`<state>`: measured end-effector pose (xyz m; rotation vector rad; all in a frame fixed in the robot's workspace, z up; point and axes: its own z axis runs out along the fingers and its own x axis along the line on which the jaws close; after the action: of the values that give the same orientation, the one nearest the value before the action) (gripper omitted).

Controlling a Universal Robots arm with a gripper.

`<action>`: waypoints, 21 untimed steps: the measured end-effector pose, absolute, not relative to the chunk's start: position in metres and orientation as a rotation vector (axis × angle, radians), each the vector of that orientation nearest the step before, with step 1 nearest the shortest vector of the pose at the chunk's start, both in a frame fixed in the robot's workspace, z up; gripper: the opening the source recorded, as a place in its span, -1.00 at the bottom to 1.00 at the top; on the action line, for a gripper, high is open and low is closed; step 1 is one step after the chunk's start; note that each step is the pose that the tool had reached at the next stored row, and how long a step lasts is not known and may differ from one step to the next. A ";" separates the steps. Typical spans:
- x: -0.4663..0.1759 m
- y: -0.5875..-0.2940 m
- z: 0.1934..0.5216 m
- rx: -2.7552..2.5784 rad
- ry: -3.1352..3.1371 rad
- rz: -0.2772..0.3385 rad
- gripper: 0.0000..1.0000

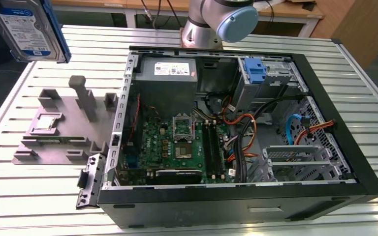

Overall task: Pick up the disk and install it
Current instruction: 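Pick up the disk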

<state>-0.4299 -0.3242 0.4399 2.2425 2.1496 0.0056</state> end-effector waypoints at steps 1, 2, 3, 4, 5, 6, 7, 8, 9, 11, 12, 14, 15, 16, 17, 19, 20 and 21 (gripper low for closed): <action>-0.430 -0.324 0.440 2.243 2.149 0.006 -0.26; -0.430 -0.324 0.440 2.243 2.150 0.005 -0.26; -0.430 -0.324 0.440 2.243 2.150 0.005 -0.26; -0.430 -0.324 0.440 2.243 2.150 0.005 -0.26; -0.430 -0.324 0.440 2.243 2.150 0.005 -0.26; -0.430 -0.324 0.440 2.243 2.150 0.005 -0.26; -0.430 -0.324 0.441 2.243 2.150 0.005 -0.26; -0.430 -0.324 0.442 2.243 2.150 0.005 -0.26; -0.430 -0.324 0.443 2.243 2.150 0.005 -0.26; -0.430 -0.324 0.445 2.243 2.150 0.005 -0.26; -0.430 -0.324 0.446 2.243 2.150 0.005 -0.26; -0.430 -0.324 0.448 2.243 2.150 0.005 -0.26; -0.430 -0.324 0.450 2.243 2.150 0.005 -0.26; -0.430 -0.324 0.451 2.243 2.150 0.005 -0.26; -0.430 -0.324 0.453 2.243 2.150 0.005 -0.26; -0.430 -0.324 0.456 2.243 2.150 0.005 -0.26; -0.430 -0.324 0.456 2.242 2.149 0.006 -0.26; -0.431 -0.324 0.456 2.241 2.148 0.010 -0.26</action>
<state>-0.4305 -0.3241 0.4563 2.2407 2.1476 0.0098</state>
